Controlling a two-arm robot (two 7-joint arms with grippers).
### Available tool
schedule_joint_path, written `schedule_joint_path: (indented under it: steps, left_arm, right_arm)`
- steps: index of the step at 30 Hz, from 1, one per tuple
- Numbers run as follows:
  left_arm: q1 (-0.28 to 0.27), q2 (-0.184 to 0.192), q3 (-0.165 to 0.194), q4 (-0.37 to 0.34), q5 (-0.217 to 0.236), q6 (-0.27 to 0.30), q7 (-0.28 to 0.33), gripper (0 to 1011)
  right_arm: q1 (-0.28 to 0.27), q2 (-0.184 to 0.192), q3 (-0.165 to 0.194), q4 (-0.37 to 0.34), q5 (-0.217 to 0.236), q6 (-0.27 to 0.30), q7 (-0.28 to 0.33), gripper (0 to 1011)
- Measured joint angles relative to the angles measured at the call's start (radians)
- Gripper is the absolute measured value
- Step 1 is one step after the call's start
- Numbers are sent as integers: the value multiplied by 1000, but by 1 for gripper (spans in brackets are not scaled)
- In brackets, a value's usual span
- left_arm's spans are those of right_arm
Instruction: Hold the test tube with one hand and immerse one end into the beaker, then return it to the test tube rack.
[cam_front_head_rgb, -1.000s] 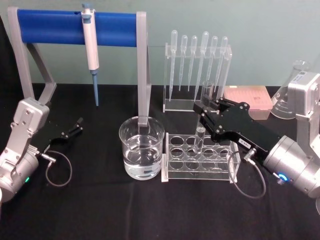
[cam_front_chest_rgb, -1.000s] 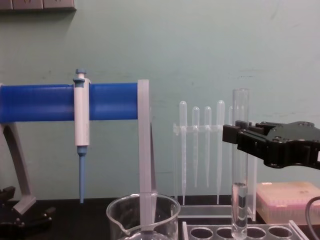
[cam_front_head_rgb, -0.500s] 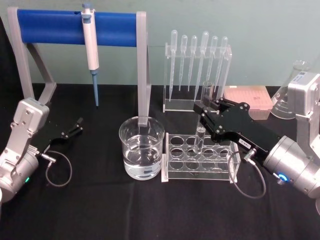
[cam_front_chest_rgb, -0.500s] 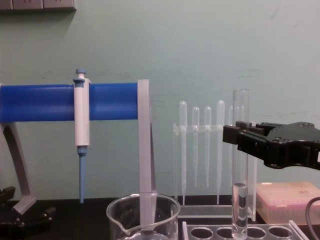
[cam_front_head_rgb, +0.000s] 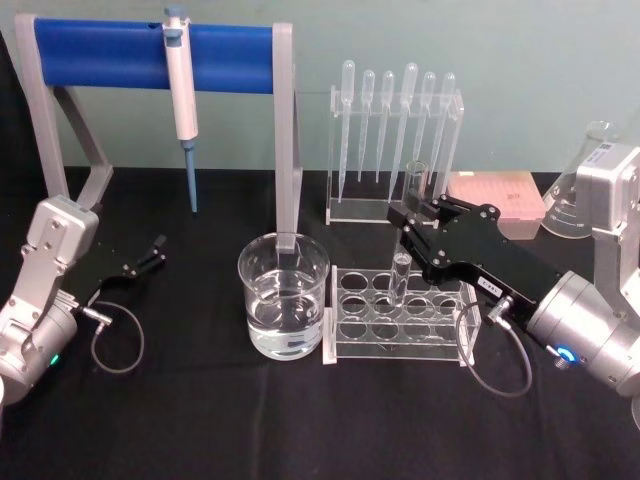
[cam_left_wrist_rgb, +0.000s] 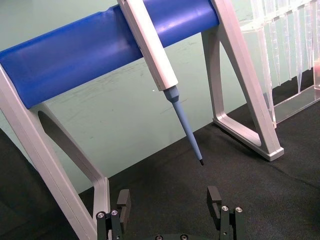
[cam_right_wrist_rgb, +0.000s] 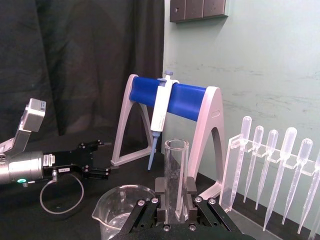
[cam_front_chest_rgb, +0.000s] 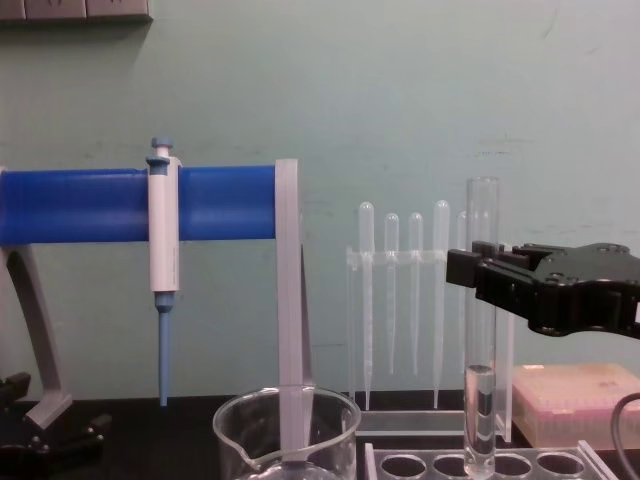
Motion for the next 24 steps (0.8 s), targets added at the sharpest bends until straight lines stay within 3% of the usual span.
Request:
schedule_joint_path:
  steps: [24]
  left_arm:
    - [0, 0, 0, 0, 0, 0, 0, 1000]
  right_arm:
    - [0, 0, 0, 0, 0, -1, 0, 225]
